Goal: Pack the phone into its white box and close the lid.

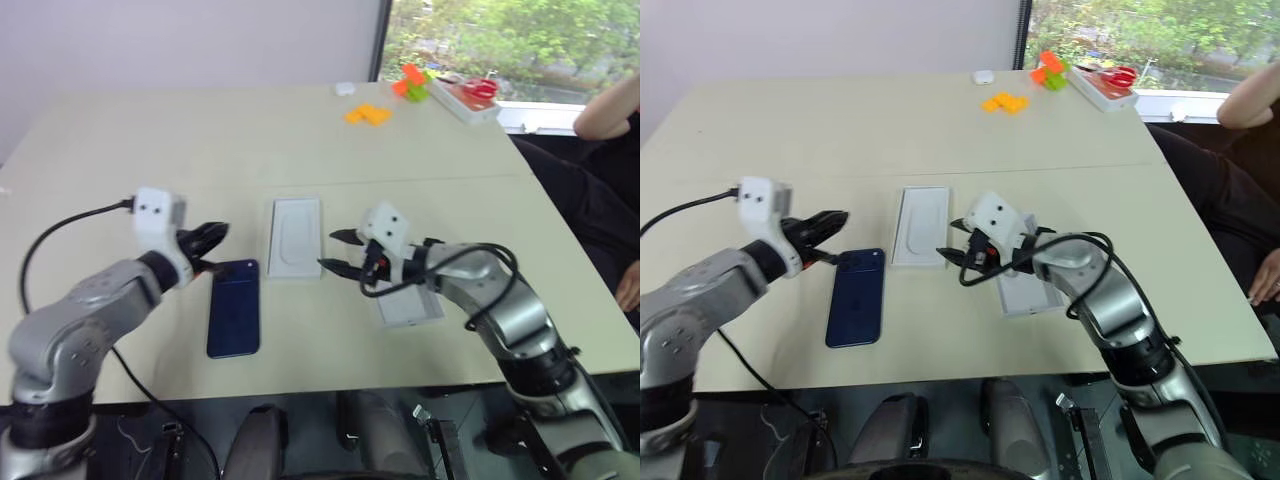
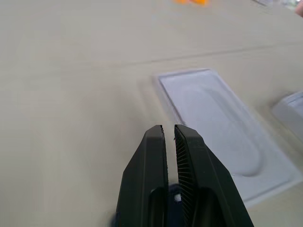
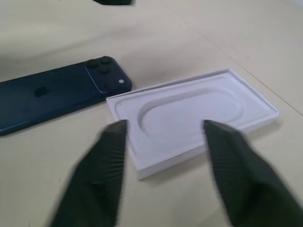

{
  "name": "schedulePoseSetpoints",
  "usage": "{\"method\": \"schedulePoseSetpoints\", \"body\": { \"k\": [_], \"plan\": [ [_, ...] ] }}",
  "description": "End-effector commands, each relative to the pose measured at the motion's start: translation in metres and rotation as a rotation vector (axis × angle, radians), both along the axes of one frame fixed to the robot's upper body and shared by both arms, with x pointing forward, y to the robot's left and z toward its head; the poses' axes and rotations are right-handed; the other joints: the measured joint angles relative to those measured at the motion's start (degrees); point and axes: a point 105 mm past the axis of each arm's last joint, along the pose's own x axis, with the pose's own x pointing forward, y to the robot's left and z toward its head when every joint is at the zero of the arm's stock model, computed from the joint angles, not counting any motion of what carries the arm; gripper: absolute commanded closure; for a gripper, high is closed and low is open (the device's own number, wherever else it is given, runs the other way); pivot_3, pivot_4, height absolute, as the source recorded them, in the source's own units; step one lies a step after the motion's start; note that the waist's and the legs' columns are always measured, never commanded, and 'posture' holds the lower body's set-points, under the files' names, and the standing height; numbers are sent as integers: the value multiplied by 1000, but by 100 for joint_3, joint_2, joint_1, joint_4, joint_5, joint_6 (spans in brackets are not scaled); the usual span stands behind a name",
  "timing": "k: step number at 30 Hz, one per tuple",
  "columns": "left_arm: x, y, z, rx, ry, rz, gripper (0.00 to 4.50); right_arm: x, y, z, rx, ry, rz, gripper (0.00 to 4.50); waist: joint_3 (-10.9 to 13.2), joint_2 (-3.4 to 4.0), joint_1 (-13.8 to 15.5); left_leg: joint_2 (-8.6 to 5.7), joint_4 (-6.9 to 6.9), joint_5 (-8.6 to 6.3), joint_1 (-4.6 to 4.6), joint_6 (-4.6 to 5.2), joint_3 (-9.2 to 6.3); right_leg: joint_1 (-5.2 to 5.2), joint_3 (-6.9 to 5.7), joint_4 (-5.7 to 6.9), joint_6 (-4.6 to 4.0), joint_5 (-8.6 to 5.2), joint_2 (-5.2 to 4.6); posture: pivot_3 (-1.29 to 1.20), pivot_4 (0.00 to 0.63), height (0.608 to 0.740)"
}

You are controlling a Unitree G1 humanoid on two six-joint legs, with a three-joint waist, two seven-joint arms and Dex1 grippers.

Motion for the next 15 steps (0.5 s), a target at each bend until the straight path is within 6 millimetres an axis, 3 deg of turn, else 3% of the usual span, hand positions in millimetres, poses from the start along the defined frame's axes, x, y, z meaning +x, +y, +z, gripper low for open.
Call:
{"method": "schedulePoseSetpoints", "body": {
  "k": [1,2,10,15],
  "plan": [
    [-12,21,5,47,-60,-38,4072,11,17,9,-32,-40,-11,3983,-1,-2,-11,2,0,1,0,-1,-3,1,-2,2,-1,1,2,0,150,739],
    [-19,24,0,58,-45,-61,4072,16,23,8,-54,-53,-25,4456,-2,-4,-14,5,1,1,0,-1,-6,1,-5,2,-2,1,4,0,150,739],
    [-66,22,-23,92,44,-268,4072,41,58,-9,-241,-96,-75,4456,-4,-7,-8,15,2,2,-25,-2,-3,-17,-7,-2,-7,3,-10,0,150,739],
    [-72,14,-18,52,34,-313,4072,46,66,-26,-333,52,-85,4456,-5,-8,-10,13,4,2,-31,-3,-3,-20,-8,-3,-6,4,-19,0,150,739]
  ]
}}
